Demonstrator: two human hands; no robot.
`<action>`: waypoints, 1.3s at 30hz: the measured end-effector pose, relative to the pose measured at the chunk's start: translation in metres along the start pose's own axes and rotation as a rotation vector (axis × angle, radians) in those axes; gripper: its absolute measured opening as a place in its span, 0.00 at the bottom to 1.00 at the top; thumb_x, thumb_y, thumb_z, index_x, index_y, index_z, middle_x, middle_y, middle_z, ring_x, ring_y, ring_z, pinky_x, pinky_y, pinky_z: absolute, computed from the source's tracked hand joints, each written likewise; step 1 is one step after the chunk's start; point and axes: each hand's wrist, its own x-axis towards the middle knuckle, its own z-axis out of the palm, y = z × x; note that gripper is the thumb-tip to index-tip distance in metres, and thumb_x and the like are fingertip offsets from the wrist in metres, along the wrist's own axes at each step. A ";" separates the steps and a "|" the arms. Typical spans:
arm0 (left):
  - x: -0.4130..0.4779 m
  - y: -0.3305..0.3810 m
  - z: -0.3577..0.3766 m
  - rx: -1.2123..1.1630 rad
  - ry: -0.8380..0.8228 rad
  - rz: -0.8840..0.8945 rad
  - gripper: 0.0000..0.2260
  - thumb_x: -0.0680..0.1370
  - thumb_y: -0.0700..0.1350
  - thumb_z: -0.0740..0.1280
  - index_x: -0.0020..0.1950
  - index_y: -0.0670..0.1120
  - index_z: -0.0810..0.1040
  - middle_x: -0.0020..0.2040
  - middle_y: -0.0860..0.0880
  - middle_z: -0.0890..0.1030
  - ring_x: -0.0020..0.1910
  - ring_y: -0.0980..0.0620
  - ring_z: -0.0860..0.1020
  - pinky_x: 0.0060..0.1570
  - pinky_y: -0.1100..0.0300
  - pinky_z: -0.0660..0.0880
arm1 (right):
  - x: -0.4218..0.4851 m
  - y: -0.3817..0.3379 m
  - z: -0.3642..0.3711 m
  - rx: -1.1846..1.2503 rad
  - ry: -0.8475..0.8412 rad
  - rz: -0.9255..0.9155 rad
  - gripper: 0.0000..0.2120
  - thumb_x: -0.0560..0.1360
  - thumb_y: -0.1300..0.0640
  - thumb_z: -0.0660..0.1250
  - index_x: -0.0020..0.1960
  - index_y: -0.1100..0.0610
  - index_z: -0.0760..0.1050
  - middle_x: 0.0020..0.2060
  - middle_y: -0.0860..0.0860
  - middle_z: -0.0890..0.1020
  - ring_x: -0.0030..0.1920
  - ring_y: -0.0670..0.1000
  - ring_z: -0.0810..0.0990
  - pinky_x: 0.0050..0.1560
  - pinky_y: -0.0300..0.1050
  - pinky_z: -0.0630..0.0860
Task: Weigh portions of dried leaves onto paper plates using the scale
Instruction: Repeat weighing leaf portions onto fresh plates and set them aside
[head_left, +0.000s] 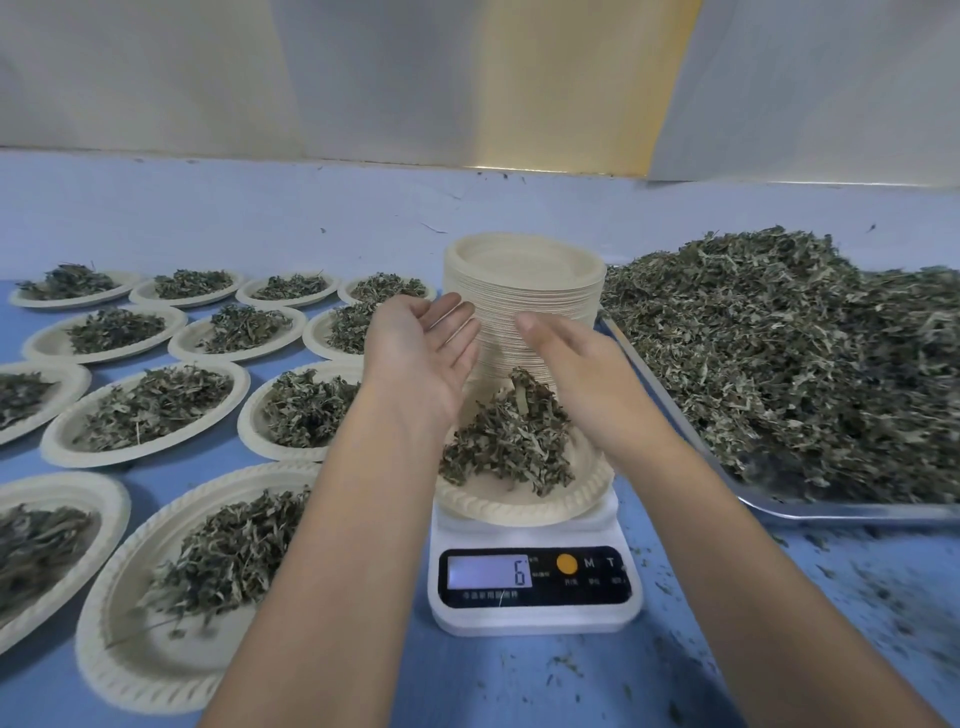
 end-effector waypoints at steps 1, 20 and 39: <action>0.000 0.000 0.000 0.005 0.002 0.008 0.14 0.81 0.42 0.52 0.56 0.39 0.75 0.61 0.40 0.78 0.61 0.45 0.75 0.61 0.55 0.69 | 0.001 0.001 -0.002 0.050 0.051 0.012 0.17 0.79 0.45 0.60 0.63 0.50 0.76 0.51 0.36 0.78 0.55 0.36 0.75 0.55 0.35 0.68; -0.012 -0.060 0.063 0.073 -0.250 -0.196 0.13 0.80 0.40 0.53 0.46 0.38 0.76 0.59 0.40 0.79 0.61 0.45 0.77 0.58 0.56 0.71 | 0.005 0.072 -0.101 -0.477 0.424 0.295 0.12 0.77 0.61 0.61 0.56 0.54 0.81 0.53 0.53 0.82 0.45 0.54 0.78 0.44 0.43 0.72; -0.007 -0.080 0.068 0.039 -0.212 -0.215 0.14 0.79 0.39 0.53 0.46 0.37 0.77 0.52 0.41 0.81 0.58 0.44 0.78 0.57 0.55 0.73 | -0.003 0.065 -0.137 -0.638 -0.152 0.678 0.34 0.71 0.60 0.74 0.73 0.55 0.63 0.54 0.59 0.76 0.33 0.52 0.77 0.27 0.37 0.72</action>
